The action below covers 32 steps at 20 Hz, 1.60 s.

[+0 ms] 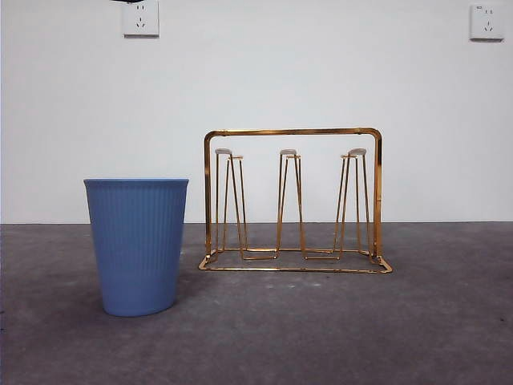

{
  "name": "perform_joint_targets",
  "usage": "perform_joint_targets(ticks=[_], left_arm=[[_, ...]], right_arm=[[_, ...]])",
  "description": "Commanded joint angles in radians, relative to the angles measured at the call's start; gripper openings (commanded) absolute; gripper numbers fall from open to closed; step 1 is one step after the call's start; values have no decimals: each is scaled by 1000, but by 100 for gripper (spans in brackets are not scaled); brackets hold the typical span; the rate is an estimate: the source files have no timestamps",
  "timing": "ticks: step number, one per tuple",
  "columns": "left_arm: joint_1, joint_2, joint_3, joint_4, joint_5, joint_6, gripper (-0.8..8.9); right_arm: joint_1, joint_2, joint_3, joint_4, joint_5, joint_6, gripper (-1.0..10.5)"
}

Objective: Pick up cup 1,put cup 1 in the cup rack,pick up cup 2,put cup 2 in the cup rack

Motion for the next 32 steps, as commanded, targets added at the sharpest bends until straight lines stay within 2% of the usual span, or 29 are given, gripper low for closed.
perform_joint_targets(ticks=[1,5,8,11,13,16,19,22,29,32], left_arm=[[6,2,10,-43,-6,123,-6],[1,3,70,-250,-57,308,-6],[-29,6,161,-450,-154,537,-6],[-82,18,281,-652,-346,814,-7],[-119,49,353,-688,-438,982,-6],[-154,122,414,-685,-534,1102,-6],[-157,226,462,-682,-584,1143,-6],[-149,324,515,-674,-591,1160,-6],[-144,446,531,-660,-681,1157,-6],[-140,472,531,-647,-682,1151,-6]], right_arm=[[2,-42,-8,-120,55,13,190],[2,-110,-8,-242,126,45,190],[2,-170,-8,-293,167,67,189],[2,-225,-8,-336,173,103,189],[2,-252,-8,-366,173,106,189],[2,-267,-8,-399,172,106,189],[2,-266,-8,-421,173,106,189],[2,-266,-8,-436,173,106,189],[2,-266,-8,-436,173,103,189],[2,-267,-8,-437,173,102,189]])
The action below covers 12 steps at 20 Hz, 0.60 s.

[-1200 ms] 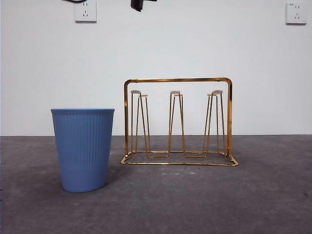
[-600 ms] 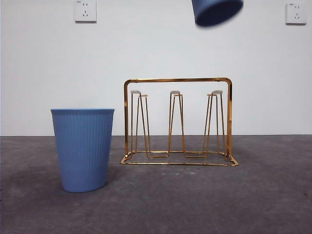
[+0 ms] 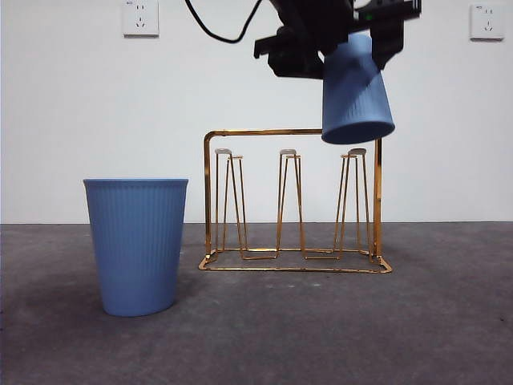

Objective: Pick up cup 1,put cup 1 in the cup rack,pick up cup 2,put cup 2 in the cup rack

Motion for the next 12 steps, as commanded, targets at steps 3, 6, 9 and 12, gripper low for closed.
perform_joint_targets(ticks=[3,6,9,12], left_arm=[[8,41,5,42,-10,1,-6],[11,58,5,39,-10,-18,-6],[13,92,5,37,-10,-29,-7],[13,109,5,18,-10,-69,-6]], right_arm=[[1,-4,-8,4,2,8,189],[1,-4,-8,4,2,7,189],[1,-4,-8,8,2,6,188],[1,-4,-8,8,3,3,188]])
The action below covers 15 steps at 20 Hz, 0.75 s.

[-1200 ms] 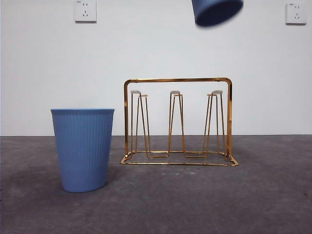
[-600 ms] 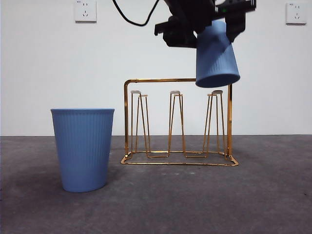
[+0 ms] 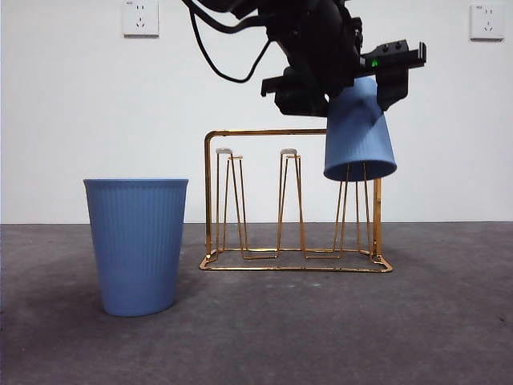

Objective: Pick up cup 1,put cup 1 in the cup rack,pick up cup 2,put cup 2 in the cup rack

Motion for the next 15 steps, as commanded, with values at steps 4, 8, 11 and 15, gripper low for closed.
perform_joint_targets(ticks=[4,8,11,15], left_arm=[[0,50,4,-24,-7,-59,-7],[-8,84,4,-54,-2,-92,-6],[-16,101,4,-85,-5,-109,-7],[-16,102,4,-132,-8,-130,-7]], right_arm=[[1,-3,-8,10,3,0,188],[1,-3,-8,10,3,-8,187],[1,-3,-8,10,3,-10,187],[1,-3,-8,10,3,-15,187]])
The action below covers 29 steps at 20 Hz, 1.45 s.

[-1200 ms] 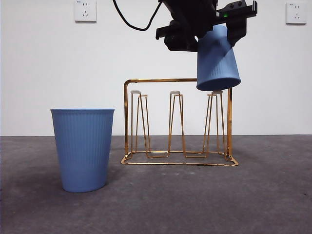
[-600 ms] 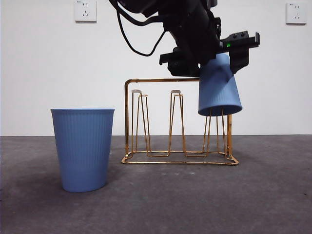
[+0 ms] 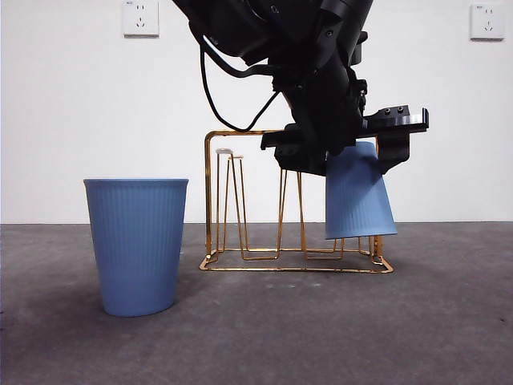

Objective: Pick up cup 1,put cup 1 in the cup rack,pick up cup 2,put cup 2 in the cup rack

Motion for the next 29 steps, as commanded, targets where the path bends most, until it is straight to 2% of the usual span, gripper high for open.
perform_joint_targets(ticks=[1,5,6,8,9,10,16,21,29], left_arm=[[-5,17,3,-23,2,-24,-7],[-3,17,3,-101,11,-31,16],[-3,17,3,-108,22,-37,85],[-3,17,3,-110,52,-60,298],[-2,17,3,-109,64,-61,371],[-2,17,3,-114,68,-61,388],[0,17,3,-207,142,-95,389],[0,16,3,-248,167,-118,450],[2,16,3,-390,226,-159,448]], right_arm=[[1,-3,-8,7,3,-6,187],[1,-3,-8,8,3,-10,187],[1,-3,-8,8,3,-10,187],[1,-3,-8,8,3,-14,187],[1,-3,-8,8,3,-14,187],[1,-3,-8,8,3,-17,187],[1,-3,-8,8,2,-34,187],[1,-3,-8,13,2,-34,187],[1,-3,-8,14,2,-36,187]])
